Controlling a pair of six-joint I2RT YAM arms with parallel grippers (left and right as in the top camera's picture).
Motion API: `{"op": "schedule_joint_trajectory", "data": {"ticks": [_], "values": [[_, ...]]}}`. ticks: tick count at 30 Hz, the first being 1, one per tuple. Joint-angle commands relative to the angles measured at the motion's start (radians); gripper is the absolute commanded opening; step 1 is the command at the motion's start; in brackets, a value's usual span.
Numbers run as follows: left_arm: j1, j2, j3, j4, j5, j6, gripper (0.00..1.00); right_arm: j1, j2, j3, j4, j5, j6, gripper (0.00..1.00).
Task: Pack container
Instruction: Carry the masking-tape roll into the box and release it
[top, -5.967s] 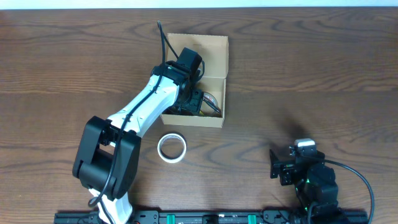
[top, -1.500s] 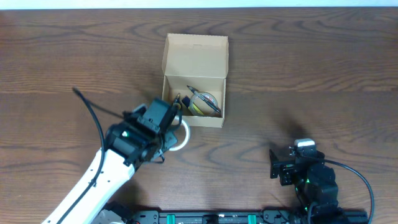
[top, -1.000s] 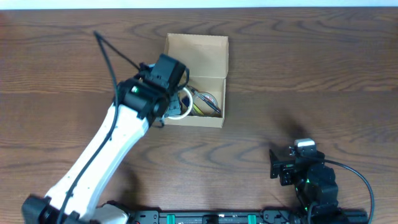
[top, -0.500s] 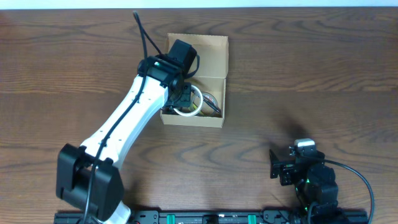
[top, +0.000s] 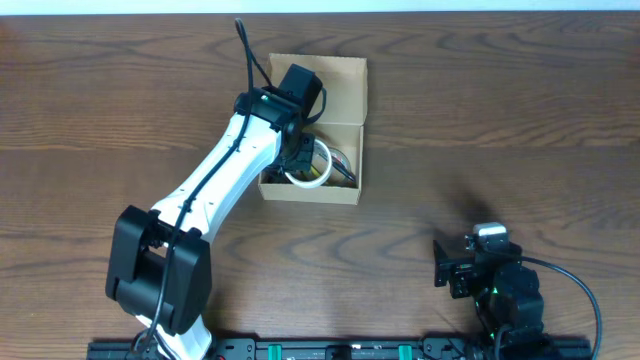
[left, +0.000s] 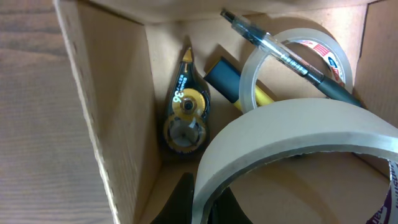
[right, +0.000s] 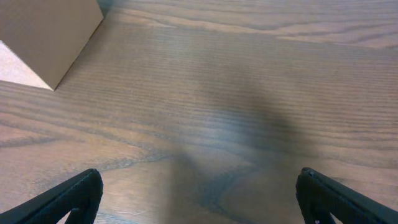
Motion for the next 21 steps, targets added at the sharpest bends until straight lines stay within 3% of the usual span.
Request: {"op": "schedule_joint_trajectory", "data": {"ticks": [1,21], "values": [[0.002,0.039,0.017,0.010,0.002,0.028,0.06,-0.010,-0.006,-0.002,-0.001,0.000,-0.011,0.99],[0.002,0.042,0.097,0.042,-0.008,0.053,0.06,-0.010,-0.006,-0.002,-0.001,0.000,-0.011,0.99]]}}
